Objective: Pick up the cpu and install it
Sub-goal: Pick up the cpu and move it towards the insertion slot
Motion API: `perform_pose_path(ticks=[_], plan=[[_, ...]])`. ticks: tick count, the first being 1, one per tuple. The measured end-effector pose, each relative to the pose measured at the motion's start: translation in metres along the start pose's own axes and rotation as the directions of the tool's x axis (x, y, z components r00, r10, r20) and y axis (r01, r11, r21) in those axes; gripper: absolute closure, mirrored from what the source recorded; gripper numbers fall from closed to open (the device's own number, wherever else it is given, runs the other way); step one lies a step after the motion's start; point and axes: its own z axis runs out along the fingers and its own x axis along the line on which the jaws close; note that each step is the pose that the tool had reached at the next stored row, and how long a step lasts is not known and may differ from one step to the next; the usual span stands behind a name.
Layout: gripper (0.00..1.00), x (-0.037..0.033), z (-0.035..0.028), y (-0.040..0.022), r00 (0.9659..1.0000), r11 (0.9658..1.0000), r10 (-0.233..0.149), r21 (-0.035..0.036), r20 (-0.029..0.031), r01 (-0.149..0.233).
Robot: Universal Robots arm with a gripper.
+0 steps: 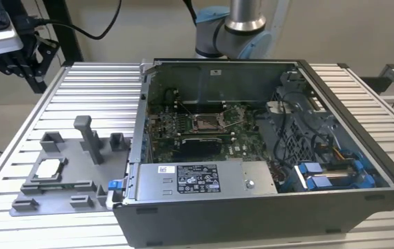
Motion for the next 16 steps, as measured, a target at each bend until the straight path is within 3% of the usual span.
perform_pose_path(ticks=[4, 16], plan=[[1.00, 0.0107, 0.0000, -0.0003, 1.0000, 1.0000, 0.000, 0.0001, -0.0001, 0.000], [1.00, 0.0341, 0.0013, -0.0009, 1.0000, 1.0000, 0.000, 0.0000, -0.0001, 0.000]])
